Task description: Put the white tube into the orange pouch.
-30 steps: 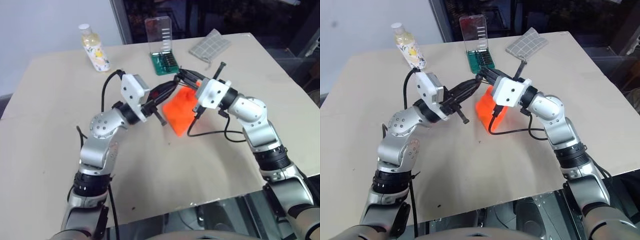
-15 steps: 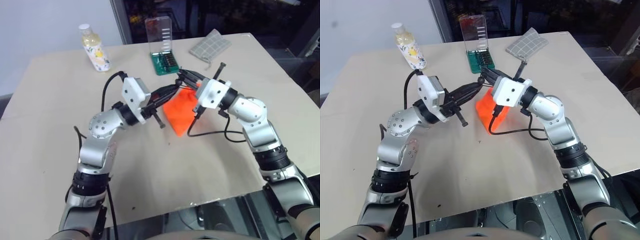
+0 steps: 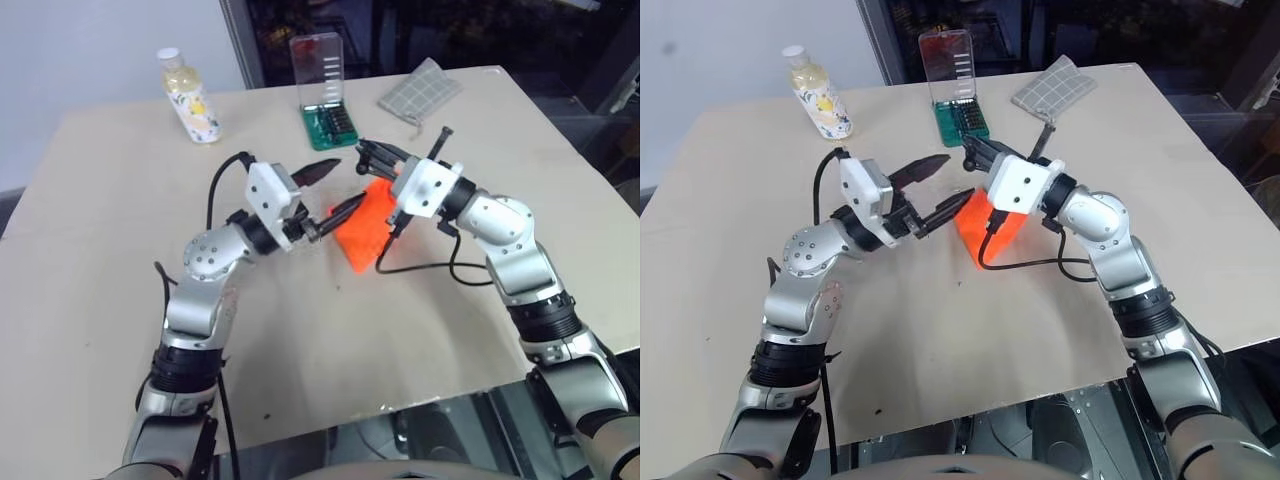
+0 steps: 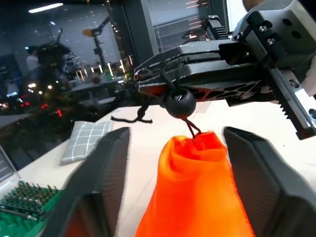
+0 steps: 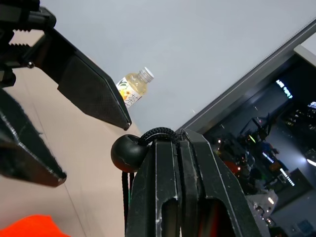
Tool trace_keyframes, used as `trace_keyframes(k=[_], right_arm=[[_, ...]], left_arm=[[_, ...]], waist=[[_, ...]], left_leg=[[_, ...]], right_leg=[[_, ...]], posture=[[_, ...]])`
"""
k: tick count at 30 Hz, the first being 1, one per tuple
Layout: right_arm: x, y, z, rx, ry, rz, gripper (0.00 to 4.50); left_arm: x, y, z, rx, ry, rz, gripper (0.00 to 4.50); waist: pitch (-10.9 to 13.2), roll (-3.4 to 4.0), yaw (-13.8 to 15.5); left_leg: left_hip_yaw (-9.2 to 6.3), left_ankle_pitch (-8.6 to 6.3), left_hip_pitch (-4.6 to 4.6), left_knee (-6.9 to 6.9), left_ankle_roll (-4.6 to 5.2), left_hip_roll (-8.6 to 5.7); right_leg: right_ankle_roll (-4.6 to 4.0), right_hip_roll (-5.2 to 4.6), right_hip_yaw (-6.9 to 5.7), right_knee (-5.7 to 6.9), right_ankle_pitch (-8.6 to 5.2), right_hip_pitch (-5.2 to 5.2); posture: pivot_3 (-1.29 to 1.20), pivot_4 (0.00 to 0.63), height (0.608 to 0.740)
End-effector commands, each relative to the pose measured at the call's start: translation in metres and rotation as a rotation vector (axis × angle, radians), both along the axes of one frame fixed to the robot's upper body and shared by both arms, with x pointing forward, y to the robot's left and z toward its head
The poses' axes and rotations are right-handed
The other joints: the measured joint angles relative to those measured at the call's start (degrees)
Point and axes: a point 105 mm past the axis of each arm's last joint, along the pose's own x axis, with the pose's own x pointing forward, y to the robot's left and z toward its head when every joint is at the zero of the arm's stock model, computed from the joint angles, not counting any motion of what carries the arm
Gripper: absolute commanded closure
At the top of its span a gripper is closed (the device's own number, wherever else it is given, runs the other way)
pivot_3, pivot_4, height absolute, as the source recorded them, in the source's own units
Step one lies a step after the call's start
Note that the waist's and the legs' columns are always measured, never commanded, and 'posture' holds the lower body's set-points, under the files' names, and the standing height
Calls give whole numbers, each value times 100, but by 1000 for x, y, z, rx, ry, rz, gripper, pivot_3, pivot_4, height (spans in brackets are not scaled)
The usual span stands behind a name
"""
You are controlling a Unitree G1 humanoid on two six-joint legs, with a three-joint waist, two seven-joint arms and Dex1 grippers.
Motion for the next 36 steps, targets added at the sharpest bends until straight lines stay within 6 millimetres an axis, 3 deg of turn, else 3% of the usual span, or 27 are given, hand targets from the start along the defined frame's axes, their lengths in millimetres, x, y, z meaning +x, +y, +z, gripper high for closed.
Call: trace_keyframes(k=[1, 36], right_arm=[[-8, 0, 14, 20, -56, 17, 4500], [-17, 13, 7, -24, -55, 78, 4500]], left_arm=[[-4, -4, 13, -10, -56, -27, 1584], [-3, -12, 15, 14, -56, -110, 1584]], waist=[[0, 0, 0], [0, 0, -2]], left_leg=[[0, 0, 0, 0, 0, 0], [0, 0, 0, 1, 0, -1]], right_leg=[[0, 0, 0, 0, 0, 0], [0, 1, 0, 1, 0, 0]], posture=[[0, 150, 740], [0, 150, 740]])
